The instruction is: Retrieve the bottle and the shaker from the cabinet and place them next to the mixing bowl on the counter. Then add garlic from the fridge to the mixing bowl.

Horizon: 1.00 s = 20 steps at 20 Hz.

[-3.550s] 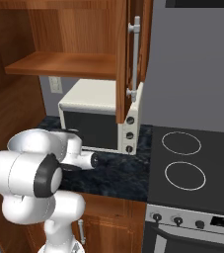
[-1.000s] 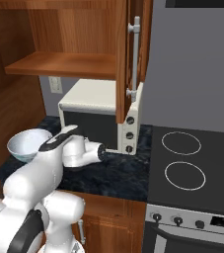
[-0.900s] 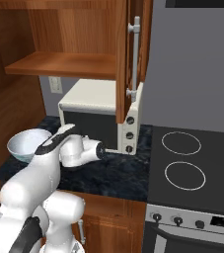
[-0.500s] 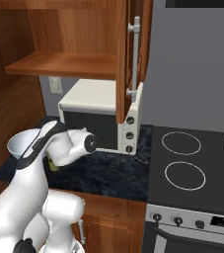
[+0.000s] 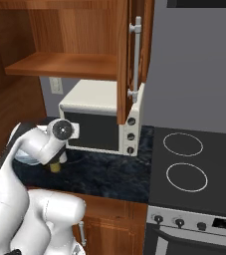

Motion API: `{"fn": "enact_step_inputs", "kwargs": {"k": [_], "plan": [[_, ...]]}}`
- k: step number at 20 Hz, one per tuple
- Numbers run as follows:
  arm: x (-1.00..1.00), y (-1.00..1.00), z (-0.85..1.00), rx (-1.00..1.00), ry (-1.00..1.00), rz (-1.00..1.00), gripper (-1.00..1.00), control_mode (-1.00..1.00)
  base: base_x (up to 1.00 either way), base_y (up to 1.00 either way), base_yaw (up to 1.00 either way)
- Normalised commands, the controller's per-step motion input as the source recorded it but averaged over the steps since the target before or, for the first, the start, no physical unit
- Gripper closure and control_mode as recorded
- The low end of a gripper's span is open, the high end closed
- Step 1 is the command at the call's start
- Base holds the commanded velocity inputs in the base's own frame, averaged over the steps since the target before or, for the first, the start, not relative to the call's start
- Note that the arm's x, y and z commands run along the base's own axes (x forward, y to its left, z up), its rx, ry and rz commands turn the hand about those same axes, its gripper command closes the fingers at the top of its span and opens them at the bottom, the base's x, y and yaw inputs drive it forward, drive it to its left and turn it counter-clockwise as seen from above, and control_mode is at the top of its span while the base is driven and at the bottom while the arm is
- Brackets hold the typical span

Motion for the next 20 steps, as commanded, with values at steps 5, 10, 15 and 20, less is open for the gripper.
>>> {"fn": "enact_step_inputs", "kwargs": {"k": [5, 10, 15, 20], "plan": [[-0.26, 0.00, 0.48, -0.11, 0.11, -0.23, -1.00, -1.00, 0.00, 0.00, 0.00], [-0.17, -0.01, 0.43, -0.19, 0.11, -0.16, -1.00, -1.00, 0.00, 0.00, 0.00], [-0.33, 0.00, 0.59, -0.13, 0.06, -0.13, -1.00, -1.00, 0.00, 0.00, 0.00], [-0.73, 0.06, 0.51, -0.02, -0.04, -0.01, -1.00, -1.00, 0.00, 0.00, 0.00]]}}
